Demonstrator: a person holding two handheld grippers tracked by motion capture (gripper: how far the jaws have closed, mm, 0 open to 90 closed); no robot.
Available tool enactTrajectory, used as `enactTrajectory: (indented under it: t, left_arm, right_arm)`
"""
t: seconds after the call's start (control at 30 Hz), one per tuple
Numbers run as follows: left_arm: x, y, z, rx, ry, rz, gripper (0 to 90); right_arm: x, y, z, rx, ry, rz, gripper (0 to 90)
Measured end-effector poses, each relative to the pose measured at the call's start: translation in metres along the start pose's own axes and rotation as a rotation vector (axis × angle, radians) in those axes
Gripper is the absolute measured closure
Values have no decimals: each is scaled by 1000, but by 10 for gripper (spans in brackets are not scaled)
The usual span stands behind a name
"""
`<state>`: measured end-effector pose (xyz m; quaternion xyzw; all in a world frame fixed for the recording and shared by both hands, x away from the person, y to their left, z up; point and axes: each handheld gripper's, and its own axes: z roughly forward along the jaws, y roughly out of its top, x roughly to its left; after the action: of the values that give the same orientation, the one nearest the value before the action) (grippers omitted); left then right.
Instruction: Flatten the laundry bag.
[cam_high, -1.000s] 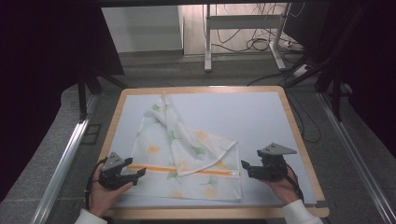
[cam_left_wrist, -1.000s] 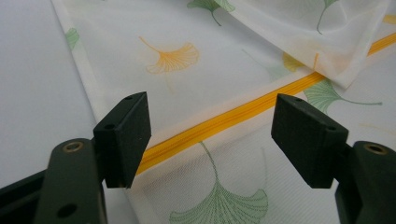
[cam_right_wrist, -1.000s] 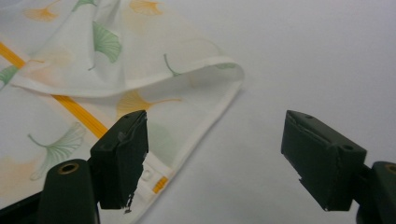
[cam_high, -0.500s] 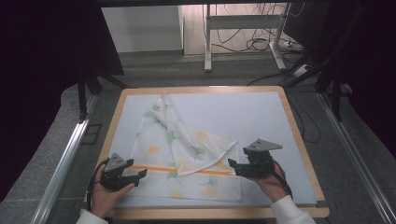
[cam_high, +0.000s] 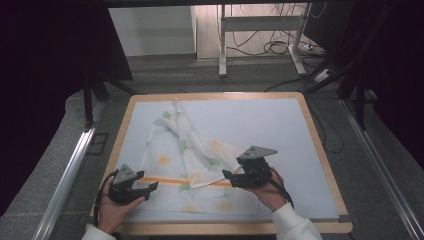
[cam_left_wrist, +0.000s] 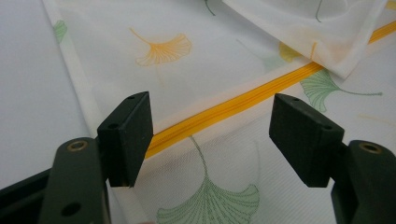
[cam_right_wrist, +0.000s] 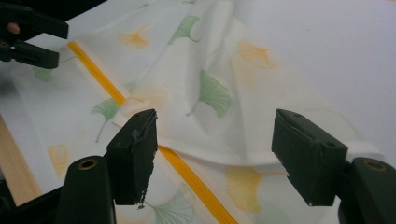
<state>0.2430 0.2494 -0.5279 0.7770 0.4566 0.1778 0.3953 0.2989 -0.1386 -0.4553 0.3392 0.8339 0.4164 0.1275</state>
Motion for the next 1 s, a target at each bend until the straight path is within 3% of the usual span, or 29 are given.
enactTrajectory:
  t: [0.07,0.27,1.0]
  left_arm:
    - [1,0,-1,-6,3,-5,301]
    - [1,-1,-2,-6,1,-6,302]
    - [1,-2,-1,-5,5,7,305]
  right_arm:
    - [4,1,3,-8,24,5,308]
    - [10,0,5,6,35,-9,310]
    - [44,8,47,78,71,-99,321]
